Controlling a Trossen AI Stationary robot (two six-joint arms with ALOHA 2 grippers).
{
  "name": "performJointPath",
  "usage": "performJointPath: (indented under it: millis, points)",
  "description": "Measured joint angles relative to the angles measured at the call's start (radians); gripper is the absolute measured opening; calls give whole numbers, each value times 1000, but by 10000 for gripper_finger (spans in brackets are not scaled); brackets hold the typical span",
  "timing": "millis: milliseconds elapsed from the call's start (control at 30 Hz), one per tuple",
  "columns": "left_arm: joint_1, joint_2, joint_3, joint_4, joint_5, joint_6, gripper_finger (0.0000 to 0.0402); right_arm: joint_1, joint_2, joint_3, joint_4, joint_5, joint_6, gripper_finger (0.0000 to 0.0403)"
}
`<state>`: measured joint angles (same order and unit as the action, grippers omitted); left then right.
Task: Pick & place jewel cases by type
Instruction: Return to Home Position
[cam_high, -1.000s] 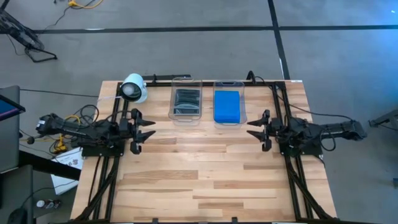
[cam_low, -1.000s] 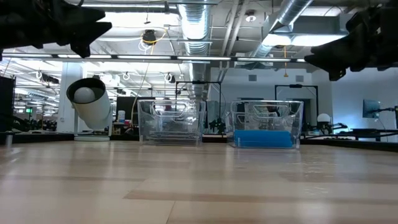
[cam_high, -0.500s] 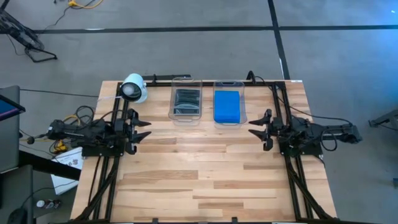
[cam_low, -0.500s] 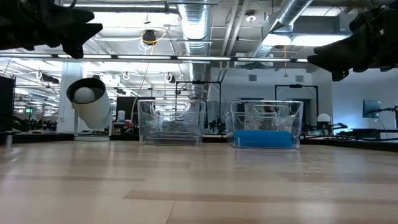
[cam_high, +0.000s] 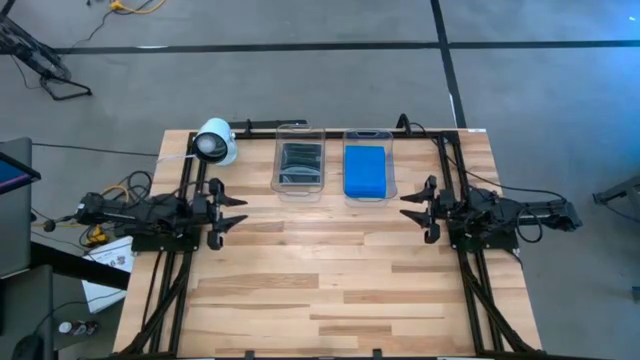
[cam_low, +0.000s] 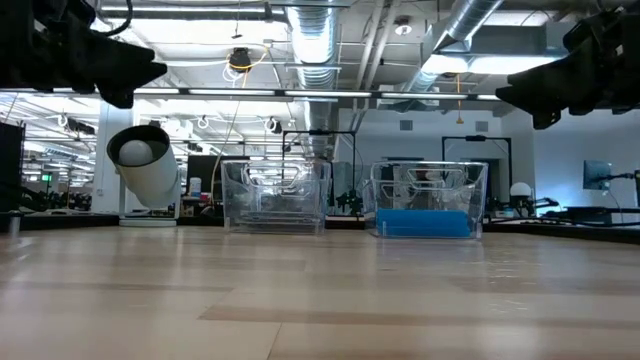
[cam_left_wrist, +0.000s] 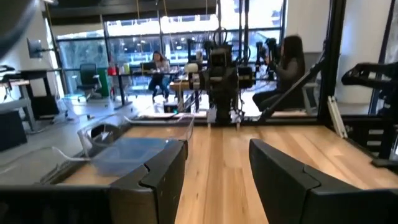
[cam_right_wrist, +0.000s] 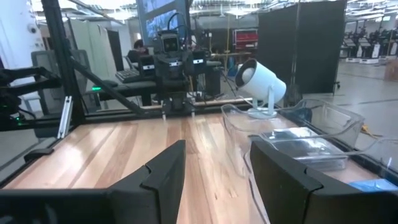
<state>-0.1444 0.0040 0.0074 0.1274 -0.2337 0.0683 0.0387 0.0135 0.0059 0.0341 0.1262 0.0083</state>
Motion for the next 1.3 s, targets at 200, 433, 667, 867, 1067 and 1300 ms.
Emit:
performJointPath:
  millis: [200,433,667,867,1067,1300]
  points:
    - [0,0,0,-33,0,-4,174,0,0,0,-1,-10,13,173]
    - [0,0,0,-62,49,-14,174,6,0,0,-22,-127,45,173]
    - [0,0,0,-62,45,-9,174,13,0,-1,-22,-127,45,173]
    - [0,0,0,-62,45,-47,174,13,0,-1,-23,-127,45,173]
    - [0,0,0,-62,45,-64,174,13,0,-1,-23,-126,45,173]
    - [0,0,0,-62,44,-65,174,13,0,-1,-23,-125,45,173]
